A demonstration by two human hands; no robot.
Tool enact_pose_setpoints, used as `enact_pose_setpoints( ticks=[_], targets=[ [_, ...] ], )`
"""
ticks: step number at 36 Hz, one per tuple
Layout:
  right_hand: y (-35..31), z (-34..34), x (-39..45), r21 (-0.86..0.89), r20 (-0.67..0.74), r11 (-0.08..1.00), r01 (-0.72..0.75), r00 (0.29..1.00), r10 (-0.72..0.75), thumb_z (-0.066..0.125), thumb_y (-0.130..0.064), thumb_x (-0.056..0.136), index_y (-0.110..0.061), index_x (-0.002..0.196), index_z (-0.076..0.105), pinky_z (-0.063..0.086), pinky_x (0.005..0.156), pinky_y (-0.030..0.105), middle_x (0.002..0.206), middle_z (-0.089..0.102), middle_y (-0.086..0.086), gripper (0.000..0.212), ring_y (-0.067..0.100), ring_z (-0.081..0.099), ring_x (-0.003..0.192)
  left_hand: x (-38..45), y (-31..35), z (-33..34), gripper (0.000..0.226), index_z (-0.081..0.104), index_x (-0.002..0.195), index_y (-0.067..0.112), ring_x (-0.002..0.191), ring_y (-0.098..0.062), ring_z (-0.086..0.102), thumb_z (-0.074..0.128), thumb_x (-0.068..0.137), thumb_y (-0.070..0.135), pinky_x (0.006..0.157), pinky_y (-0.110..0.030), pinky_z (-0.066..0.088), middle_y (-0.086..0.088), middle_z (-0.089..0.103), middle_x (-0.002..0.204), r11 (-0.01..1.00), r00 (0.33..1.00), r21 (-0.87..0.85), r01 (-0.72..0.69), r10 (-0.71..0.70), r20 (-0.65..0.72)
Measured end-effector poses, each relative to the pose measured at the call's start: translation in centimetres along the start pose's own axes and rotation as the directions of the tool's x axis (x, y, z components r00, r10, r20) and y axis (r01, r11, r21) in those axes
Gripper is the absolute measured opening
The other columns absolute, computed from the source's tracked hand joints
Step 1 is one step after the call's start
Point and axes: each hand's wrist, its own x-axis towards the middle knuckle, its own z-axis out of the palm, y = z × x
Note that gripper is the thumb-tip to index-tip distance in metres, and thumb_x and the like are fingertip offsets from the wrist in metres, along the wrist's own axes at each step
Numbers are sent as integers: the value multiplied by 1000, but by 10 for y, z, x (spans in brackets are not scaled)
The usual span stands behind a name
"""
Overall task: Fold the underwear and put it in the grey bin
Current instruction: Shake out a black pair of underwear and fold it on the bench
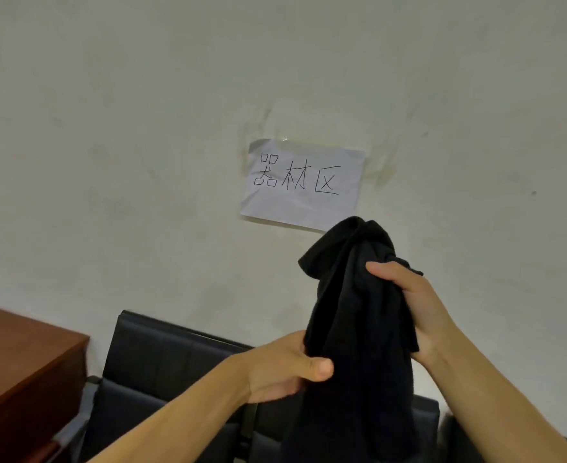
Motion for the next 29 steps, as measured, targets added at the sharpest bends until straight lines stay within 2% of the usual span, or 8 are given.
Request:
enact_pose_setpoints(
  ticks=[6,8,10,15,19,24,26,29],
  targets=[
    [1,-16,-12,-3,-73,998,-62,995,62,89,-20,37,2,101,69,59,66,37,99,71,21,70,31,71,83,2,7,4,54,60,124,20,116,-16,60,52,85,55,97,-33,48,3,64,124,984,969,-177,30,-72,-238],
    [-1,-24,-15,-14,-109,995,-102,989,100,93,-17,32,2,92,74,59,67,37,98,71,20,66,30,71,82,1,14,-1,51,60,123,16,115,-17,61,42,89,49,97,-35,46,0,65,123,968,953,-251,3,-79,-293],
    [-5,-35,-19,-71,-163,984,-164,975,150,91,-12,43,2,95,73,56,73,37,100,71,19,56,30,71,84,2,21,-8,53,61,122,8,115,-23,60,42,91,46,103,-40,42,-8,64,123,949,936,-309,-56,-58,-347],
    [-13,-64,-39,-297,-206,905,-305,946,251,68,3,68,2,74,76,58,59,32,91,72,20,11,28,72,73,1,47,-37,35,62,93,4,90,-25,66,56,90,39,86,-38,50,-12,68,90,881,754,-359,-307,-5,-657],
    [-7,-100,-53,-345,-255,844,-410,907,336,66,10,48,11,77,71,57,57,36,86,69,28,30,36,68,68,-4,63,-62,29,55,84,11,74,-17,60,57,92,39,71,-34,51,-2,58,71,846,625,-336,-415,-3,-781],
    [1,-134,-66,-315,-350,830,-461,869,350,63,0,36,3,73,67,52,66,36,80,66,20,37,33,63,69,-14,76,-85,31,56,101,11,87,-18,64,56,92,40,85,-39,52,-4,63,90,810,567,-329,-486,6,-824],
    [1,-140,-72,-302,-362,831,-467,863,353,60,1,47,2,79,69,52,68,37,80,67,18,33,31,61,68,-17,80,-89,30,56,104,12,84,-17,66,55,93,40,87,-38,52,-4,66,89,806,551,-319,-499,12,-834],
    [5,-146,-78,-358,-385,802,-477,858,339,44,4,77,1,93,66,51,59,34,80,68,15,28,28,61,70,-22,84,-91,24,57,100,13,75,-15,71,52,95,36,76,-34,55,-2,72,76,803,546,-290,-520,51,-836]
  ],
)
